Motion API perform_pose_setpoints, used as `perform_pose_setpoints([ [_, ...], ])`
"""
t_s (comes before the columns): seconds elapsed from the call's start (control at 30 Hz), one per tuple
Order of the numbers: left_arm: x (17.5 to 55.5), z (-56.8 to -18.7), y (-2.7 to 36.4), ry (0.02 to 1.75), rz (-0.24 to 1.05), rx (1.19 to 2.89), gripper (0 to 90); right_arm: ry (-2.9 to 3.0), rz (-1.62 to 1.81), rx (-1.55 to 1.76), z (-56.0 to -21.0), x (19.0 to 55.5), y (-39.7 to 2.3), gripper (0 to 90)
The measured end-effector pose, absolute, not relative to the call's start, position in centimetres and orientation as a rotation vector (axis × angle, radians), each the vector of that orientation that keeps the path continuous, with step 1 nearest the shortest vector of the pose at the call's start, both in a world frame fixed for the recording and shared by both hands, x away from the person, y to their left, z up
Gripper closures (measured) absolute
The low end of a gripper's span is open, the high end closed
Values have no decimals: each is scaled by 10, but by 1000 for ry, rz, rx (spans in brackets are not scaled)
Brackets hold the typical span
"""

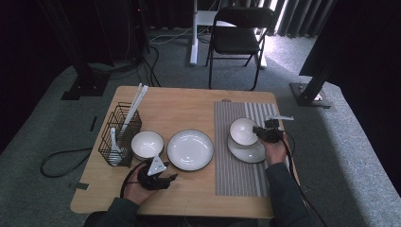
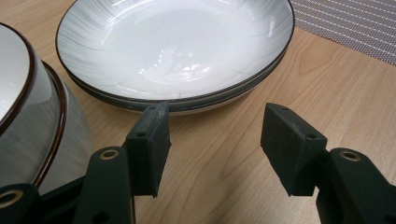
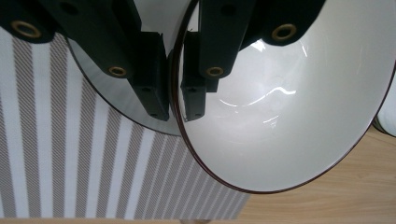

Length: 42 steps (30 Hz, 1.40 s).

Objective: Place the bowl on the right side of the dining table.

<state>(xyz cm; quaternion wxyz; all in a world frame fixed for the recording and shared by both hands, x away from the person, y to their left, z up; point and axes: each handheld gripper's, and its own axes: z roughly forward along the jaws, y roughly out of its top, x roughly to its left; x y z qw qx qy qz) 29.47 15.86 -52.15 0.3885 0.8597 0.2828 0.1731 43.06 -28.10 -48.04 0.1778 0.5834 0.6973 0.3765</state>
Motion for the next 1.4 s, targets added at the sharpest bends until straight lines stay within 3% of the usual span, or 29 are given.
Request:
perform_pose_setpoints([
  [1.4,295,-522,158,722,441,2192,428,1991,1025,1746,-501,418,-304,820],
])
